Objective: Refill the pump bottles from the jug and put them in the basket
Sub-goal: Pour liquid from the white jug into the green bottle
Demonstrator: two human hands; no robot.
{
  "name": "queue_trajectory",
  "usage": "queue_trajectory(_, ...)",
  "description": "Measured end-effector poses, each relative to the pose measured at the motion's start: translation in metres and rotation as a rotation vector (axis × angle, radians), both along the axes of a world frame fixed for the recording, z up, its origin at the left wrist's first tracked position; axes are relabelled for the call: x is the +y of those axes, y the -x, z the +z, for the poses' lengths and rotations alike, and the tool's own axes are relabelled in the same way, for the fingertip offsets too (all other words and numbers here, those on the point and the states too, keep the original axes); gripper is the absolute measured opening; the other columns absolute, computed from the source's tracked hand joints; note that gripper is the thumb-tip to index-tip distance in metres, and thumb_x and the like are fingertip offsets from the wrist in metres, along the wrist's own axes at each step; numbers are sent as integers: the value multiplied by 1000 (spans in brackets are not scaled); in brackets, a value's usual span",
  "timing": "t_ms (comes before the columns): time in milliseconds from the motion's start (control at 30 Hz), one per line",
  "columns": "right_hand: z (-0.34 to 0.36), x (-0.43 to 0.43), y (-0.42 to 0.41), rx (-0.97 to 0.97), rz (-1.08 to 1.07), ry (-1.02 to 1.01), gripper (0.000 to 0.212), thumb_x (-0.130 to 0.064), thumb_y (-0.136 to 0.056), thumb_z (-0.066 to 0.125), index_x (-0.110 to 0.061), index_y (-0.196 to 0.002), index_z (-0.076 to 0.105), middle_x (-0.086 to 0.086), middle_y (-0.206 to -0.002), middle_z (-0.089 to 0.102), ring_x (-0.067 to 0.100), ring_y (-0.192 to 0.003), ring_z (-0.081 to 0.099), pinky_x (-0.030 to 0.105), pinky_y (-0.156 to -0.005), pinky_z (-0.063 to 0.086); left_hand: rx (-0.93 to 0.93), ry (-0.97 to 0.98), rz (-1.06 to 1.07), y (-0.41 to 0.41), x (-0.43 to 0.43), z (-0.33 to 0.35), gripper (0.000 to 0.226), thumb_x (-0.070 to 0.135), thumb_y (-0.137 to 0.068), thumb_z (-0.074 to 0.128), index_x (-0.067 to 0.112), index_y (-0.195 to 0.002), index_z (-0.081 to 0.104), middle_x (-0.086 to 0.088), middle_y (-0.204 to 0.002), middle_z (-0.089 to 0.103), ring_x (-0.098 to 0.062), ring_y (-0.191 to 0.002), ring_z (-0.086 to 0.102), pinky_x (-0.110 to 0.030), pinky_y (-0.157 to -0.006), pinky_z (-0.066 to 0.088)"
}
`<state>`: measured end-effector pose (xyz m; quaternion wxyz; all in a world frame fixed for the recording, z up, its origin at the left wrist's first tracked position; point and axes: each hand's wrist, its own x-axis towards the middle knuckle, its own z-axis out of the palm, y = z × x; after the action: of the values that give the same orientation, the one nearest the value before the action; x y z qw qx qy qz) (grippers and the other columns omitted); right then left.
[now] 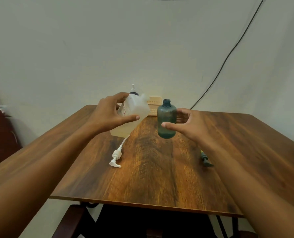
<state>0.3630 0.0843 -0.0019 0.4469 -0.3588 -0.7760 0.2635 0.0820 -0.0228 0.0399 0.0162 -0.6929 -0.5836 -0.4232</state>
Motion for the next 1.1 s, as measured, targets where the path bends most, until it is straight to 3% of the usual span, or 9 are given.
queue_trajectory(100,-4,-1,3,-19,22,2,72,-40,-73,98,-18,-137,72,-5,-126,77,8,-114,73,13,-86,57,144,12,15,-3,-4,10,82,45,-78,86,20,-148,54,1,-140,64,-20,-124,61,-46,-99,56)
queue_trajectory(200,-6,-3,6,-30,30,5,73,-40,-73,98,-19,-137,72,-6,-127,77,6,-112,72,17,-88,60,226,23,33,-7,-7,19,82,45,-78,86,23,-150,53,2,-141,64,-23,-125,61,-50,-98,55)
queue_trajectory(300,-8,-6,11,-50,24,-3,73,-42,-73,97,-21,-137,71,-6,-128,76,3,-109,69,9,-79,55,264,31,34,-11,-7,25,82,45,-78,86,22,-150,53,1,-140,64,-25,-124,62,-49,-97,56)
queue_trajectory(467,-9,-7,12,-58,10,-13,74,-45,-73,97,-22,-139,71,-5,-130,76,9,-113,71,18,-86,57,337,43,31,-14,-5,28,83,44,-79,86,22,-151,52,-1,-142,64,-25,-126,61,-41,-95,56)
queue_trajectory(700,-10,-11,11,-81,2,4,71,-44,-74,96,-25,-137,71,-7,-129,76,1,-105,67,9,-78,50,448,70,50,-12,0,30,86,51,-79,84,24,-153,50,1,-141,64,-23,-122,62,-35,-87,57)
queue_trajectory(867,-12,-12,10,-92,8,10,74,-45,-73,96,-24,-139,71,-6,-131,76,12,-117,70,25,-91,60,471,79,46,-11,1,31,86,51,-78,84,26,-153,50,2,-139,66,-23,-119,63,-28,-80,51)
queue_trajectory(1100,-15,-11,11,-83,3,5,75,-46,-73,96,-25,-140,71,-6,-131,76,10,-116,71,20,-87,58,510,103,49,-10,3,35,88,51,-78,84,25,-154,48,-1,-140,65,-25,-118,63,-29,-82,52)
